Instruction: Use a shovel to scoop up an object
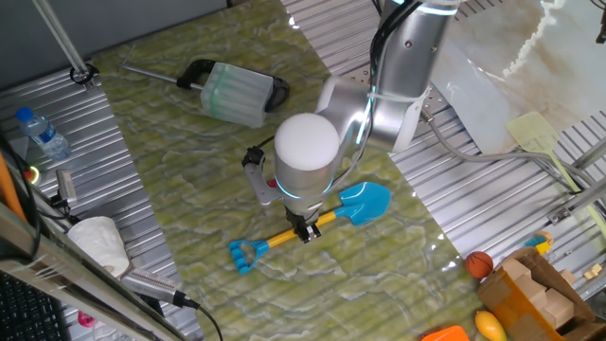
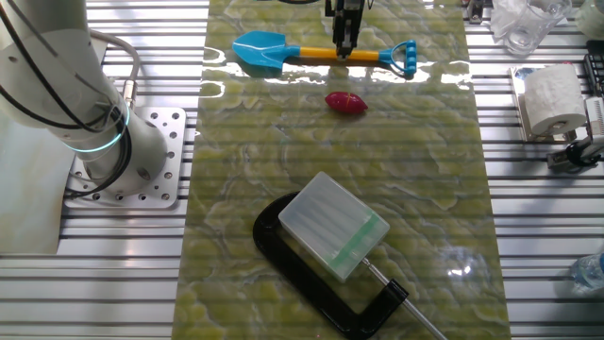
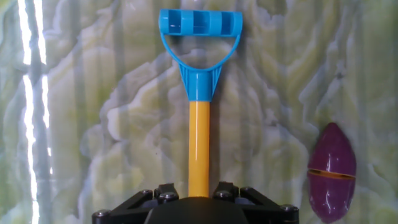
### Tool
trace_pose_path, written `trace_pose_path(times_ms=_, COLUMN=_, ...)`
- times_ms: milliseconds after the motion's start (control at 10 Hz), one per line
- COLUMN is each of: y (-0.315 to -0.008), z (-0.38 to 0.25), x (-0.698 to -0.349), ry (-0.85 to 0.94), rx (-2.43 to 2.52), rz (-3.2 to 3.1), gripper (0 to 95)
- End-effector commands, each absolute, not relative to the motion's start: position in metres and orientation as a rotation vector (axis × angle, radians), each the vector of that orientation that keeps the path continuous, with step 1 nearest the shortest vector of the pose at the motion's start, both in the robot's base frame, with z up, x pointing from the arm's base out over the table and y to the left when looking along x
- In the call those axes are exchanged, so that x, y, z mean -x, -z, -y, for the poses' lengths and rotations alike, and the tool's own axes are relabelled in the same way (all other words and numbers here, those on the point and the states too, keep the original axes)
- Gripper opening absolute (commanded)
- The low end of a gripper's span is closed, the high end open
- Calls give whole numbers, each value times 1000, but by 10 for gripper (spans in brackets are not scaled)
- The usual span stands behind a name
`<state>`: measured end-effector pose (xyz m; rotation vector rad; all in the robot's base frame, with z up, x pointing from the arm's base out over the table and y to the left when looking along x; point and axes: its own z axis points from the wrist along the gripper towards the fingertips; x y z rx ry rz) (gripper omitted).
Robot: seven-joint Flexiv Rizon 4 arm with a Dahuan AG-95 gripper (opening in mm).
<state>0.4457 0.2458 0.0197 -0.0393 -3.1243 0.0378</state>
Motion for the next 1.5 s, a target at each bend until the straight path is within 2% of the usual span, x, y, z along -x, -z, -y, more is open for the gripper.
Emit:
trace_pose_path(times_ms=100, y=-20, z=-245, x=-446, ry=-37, rx=37, rz=3127, gripper=190)
trace_pose_path(times_ms=1500, y=-14, z=-244, x=-447, ry=-32, rx=31, rz=3134, gripper=190)
